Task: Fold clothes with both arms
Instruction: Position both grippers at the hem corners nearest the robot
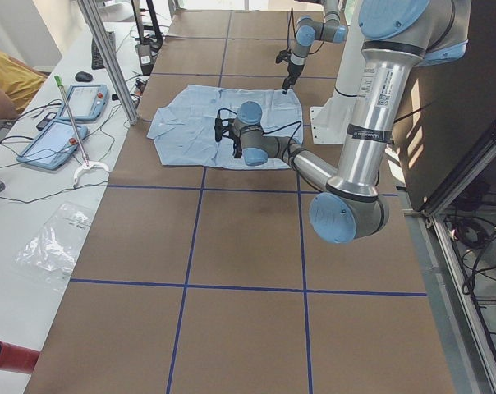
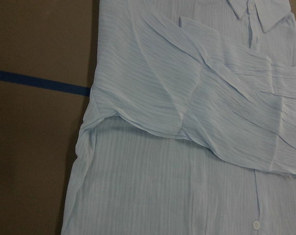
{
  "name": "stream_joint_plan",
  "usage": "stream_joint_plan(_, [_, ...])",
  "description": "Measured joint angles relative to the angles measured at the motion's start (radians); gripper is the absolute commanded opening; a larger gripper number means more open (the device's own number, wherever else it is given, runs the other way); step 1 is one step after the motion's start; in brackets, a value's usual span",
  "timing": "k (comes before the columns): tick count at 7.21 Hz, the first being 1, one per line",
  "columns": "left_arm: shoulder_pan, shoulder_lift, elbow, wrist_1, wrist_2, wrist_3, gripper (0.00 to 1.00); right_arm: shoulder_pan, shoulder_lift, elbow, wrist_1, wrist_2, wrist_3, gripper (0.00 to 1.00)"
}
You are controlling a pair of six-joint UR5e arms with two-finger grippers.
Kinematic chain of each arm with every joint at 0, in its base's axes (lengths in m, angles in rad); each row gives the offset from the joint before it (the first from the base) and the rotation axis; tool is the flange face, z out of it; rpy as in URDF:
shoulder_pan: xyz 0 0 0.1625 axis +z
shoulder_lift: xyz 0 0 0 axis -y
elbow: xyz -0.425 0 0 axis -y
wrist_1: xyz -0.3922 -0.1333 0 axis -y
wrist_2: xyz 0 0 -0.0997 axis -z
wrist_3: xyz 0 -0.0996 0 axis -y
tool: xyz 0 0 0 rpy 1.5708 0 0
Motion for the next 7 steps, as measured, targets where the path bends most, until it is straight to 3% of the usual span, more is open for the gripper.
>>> stream_joint_plan(1, [0.000, 0.000, 0.001, 0.001, -0.001, -0.001, 0.99, -0.002, -0.001, -0.015, 0.000, 0.000, 0.003, 0.86])
stream_joint_plan(4, [0.000, -0.001, -0.001, 0.001, -0.004, -0.002, 0.99, -0.002, -0.007, -0.031, 0.000, 0.001, 0.003, 0.55])
stream_joint_plan(7, [-0.001, -0.002, -0.008, 0.003, -0.008, -0.003, 0.98, -0.004, -0.017, -0.029, -0.001, 0.003, 0.013, 0.40])
